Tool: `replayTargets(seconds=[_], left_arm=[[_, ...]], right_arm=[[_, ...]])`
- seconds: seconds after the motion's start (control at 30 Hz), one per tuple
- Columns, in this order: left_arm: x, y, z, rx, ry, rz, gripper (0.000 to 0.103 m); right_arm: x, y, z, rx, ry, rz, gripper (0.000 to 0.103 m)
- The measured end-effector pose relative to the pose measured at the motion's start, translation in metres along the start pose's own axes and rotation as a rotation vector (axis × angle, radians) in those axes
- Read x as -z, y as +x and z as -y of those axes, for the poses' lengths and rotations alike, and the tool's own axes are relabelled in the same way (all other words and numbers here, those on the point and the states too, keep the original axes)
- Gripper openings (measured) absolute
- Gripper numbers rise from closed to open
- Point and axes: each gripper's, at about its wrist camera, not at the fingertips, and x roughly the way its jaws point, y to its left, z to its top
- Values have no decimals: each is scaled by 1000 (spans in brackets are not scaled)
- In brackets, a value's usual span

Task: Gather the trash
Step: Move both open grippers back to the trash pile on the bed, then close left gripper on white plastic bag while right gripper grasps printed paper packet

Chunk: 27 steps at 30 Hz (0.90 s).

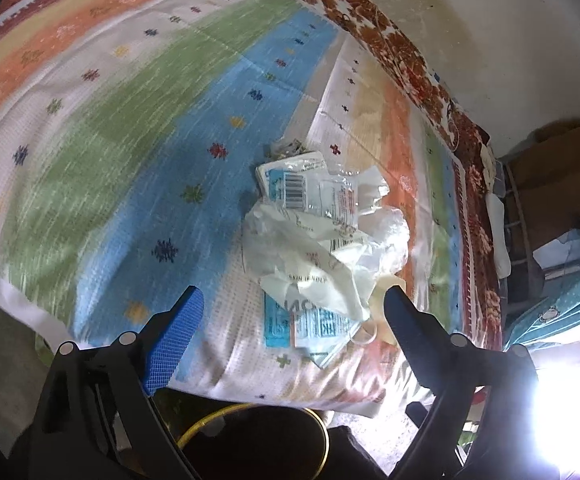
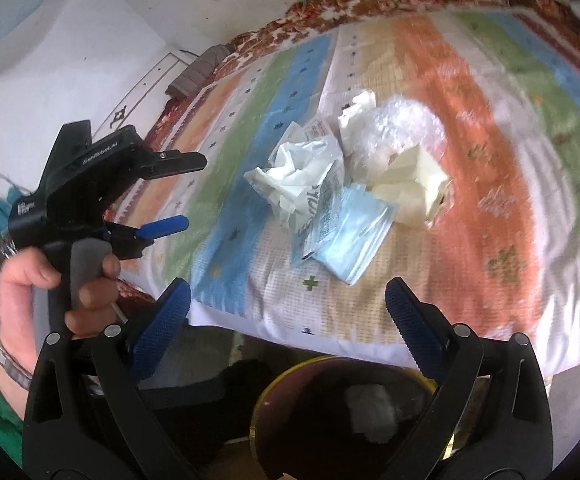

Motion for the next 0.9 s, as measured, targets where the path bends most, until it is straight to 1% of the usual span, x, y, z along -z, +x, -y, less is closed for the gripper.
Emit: replayTargets(seconds=[0.07,0.2,0.3,0.47,0.63,0.7,0.77,0.83,0.9], left_arm=[[-4,3,-1,2,13,10,88],[-11,10,-8,30,-20,-5,86],[-15,13,-10,24,-22,-5,85],[-20,21,-10,23,-15,-26,80],[-22,25,-5,30,13,-35,77],[-21,30,-5,39,11,-40,77],[-20,36,-7,37,-1,-64,74],[-20,39,-8,39,-11,-63,73],[-21,40,-8,44,-12,-58,71]], right_arm=[[-3,6,-2,-4,2,4,91],[-6,22,-1,-16,17,-17,86],[-7,34,1,-5,22,-34,81],[-10,49,10,-1,54,-50,71],[-15,64,16,-10,76,-60,54],[-16,70,19,-8,90,-67,52],[-17,75,20,-10,103,-71,49],[-19,81,21,-9,107,-75,46],[-19,86,23,-1,107,-77,43]])
